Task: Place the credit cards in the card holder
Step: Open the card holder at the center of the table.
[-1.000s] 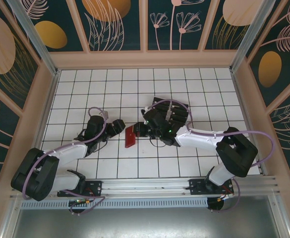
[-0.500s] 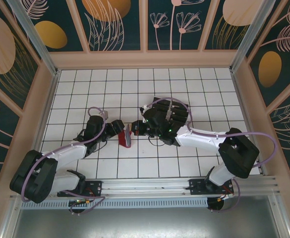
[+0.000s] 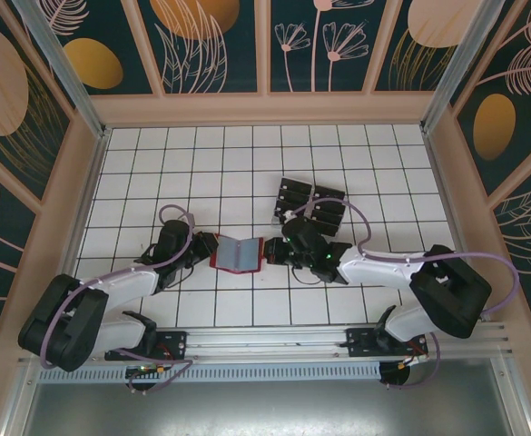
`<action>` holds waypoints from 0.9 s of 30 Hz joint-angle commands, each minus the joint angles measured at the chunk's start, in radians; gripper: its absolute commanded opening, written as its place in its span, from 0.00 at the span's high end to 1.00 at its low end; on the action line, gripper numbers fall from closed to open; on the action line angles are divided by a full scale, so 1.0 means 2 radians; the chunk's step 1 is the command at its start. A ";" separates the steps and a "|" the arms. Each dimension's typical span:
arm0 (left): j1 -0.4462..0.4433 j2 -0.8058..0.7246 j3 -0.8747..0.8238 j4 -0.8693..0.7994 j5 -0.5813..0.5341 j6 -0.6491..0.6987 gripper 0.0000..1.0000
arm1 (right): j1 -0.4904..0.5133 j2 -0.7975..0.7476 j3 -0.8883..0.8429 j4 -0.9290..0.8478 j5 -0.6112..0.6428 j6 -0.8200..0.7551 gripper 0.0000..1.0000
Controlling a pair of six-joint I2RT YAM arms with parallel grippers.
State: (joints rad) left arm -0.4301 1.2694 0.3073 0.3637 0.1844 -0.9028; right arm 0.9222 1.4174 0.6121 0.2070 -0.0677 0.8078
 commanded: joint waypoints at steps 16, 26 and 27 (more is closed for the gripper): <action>0.002 0.003 -0.006 0.027 0.014 -0.005 1.00 | -0.015 -0.061 -0.037 0.002 0.023 0.021 0.65; 0.002 -0.003 -0.007 0.032 0.020 -0.010 1.00 | 0.012 -0.037 0.025 -0.002 0.004 0.008 0.64; 0.002 -0.003 -0.008 0.032 0.020 -0.010 1.00 | 0.014 -0.019 0.033 0.006 -0.004 0.006 0.65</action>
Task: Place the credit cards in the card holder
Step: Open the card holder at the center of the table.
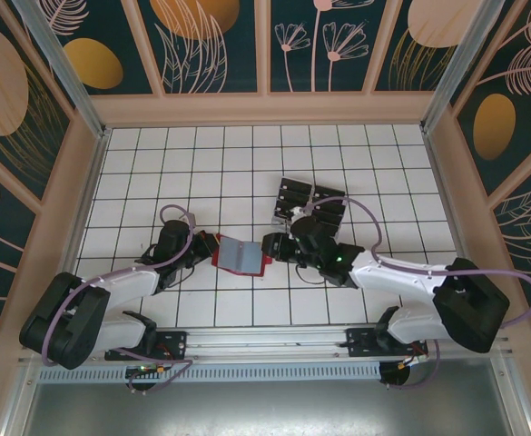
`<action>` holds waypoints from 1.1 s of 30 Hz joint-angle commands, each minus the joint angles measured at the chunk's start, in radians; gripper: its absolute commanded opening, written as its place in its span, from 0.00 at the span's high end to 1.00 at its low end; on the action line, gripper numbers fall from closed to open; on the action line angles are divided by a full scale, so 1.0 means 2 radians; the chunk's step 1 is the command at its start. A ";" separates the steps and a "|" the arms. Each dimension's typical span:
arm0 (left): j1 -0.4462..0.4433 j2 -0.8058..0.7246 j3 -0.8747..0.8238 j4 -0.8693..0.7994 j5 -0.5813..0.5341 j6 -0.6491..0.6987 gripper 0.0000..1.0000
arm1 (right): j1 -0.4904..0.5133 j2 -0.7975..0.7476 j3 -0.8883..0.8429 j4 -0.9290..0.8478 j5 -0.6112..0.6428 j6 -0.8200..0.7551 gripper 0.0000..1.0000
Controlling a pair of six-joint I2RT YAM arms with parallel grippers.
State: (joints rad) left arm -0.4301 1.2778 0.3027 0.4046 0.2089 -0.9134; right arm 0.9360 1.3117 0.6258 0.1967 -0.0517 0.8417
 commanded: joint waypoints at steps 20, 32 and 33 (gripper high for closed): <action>0.001 -0.058 0.049 -0.114 -0.038 0.060 0.53 | 0.011 0.189 0.056 0.057 -0.063 -0.019 1.00; -0.077 -0.012 0.113 -0.197 -0.098 0.124 0.51 | 0.003 0.200 0.048 0.054 -0.059 -0.014 1.00; -0.082 -0.005 0.115 -0.203 -0.107 0.128 0.51 | 0.002 0.200 0.047 0.054 -0.059 -0.014 1.00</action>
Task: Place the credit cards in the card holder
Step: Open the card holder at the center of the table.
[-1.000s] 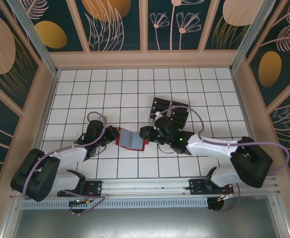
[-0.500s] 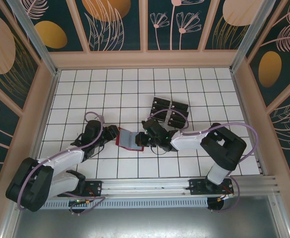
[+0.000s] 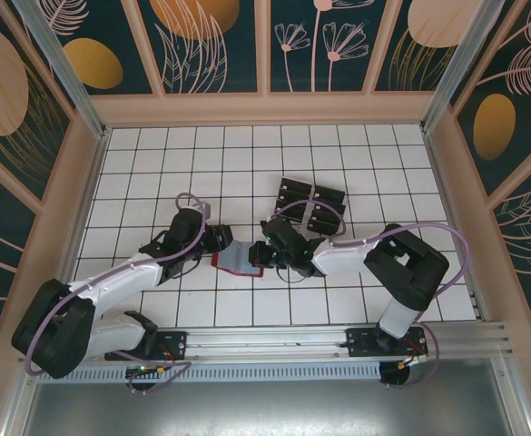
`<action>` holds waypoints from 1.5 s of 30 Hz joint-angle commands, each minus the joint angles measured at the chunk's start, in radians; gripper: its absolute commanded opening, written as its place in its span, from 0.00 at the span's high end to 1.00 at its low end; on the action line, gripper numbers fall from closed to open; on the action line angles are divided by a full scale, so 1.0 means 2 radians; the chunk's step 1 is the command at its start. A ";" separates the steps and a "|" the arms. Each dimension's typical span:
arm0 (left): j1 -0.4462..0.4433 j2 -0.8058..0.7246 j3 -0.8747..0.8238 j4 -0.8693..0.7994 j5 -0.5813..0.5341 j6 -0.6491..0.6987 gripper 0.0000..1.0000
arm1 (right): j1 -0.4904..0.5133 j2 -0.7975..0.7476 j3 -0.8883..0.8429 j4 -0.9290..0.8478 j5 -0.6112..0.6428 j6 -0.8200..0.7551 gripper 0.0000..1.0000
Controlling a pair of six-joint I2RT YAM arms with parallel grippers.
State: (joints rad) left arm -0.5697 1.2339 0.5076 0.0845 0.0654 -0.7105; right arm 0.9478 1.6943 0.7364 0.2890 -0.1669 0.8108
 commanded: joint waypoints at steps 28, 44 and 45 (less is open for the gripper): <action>-0.038 0.099 0.003 -0.081 -0.144 0.015 0.51 | -0.024 -0.014 -0.038 0.005 -0.002 0.000 0.93; -0.038 0.018 0.053 -0.079 -0.116 -0.008 0.11 | -0.094 -0.166 0.062 -0.190 0.030 -0.122 0.62; -0.038 0.016 0.058 -0.082 -0.118 -0.009 0.04 | -0.104 -0.169 0.060 -0.193 0.024 -0.127 0.62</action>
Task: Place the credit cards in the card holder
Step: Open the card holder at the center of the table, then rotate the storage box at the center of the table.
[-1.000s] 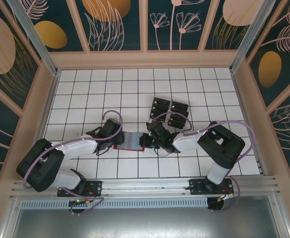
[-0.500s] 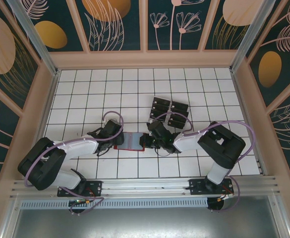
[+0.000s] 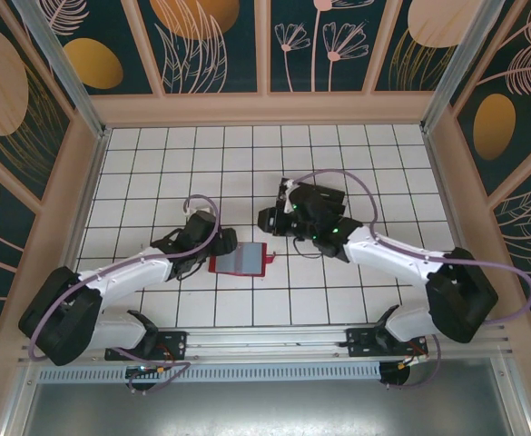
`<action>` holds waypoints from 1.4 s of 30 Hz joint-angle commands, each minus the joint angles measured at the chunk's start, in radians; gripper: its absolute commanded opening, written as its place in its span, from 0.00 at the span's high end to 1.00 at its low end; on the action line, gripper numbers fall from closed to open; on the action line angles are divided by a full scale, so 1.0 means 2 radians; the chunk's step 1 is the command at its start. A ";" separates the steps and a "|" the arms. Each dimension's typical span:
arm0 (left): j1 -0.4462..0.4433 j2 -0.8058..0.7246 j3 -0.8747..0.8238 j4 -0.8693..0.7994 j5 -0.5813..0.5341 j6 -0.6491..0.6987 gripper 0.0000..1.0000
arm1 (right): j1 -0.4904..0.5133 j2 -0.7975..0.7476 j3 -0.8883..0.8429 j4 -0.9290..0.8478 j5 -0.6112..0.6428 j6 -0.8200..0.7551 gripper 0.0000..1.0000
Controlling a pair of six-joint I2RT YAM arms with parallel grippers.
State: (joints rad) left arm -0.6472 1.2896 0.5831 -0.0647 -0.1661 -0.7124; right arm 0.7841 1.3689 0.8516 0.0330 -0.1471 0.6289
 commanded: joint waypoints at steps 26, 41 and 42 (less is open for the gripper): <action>0.001 -0.014 0.061 -0.020 -0.047 -0.018 0.01 | -0.033 0.168 0.047 -0.016 -0.031 -0.047 0.60; 0.000 0.004 0.062 -0.008 -0.037 -0.021 0.01 | -0.071 0.257 0.130 -0.030 0.020 -0.082 0.61; 0.000 0.005 0.063 -0.008 -0.037 -0.022 0.02 | -0.075 0.262 0.136 -0.031 0.022 -0.083 0.61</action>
State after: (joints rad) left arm -0.6472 1.2873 0.6830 -0.0937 -0.2440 -0.7456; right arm 0.6598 1.8568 1.0805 -0.0120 -0.1562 0.4946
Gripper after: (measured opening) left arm 0.985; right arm 0.394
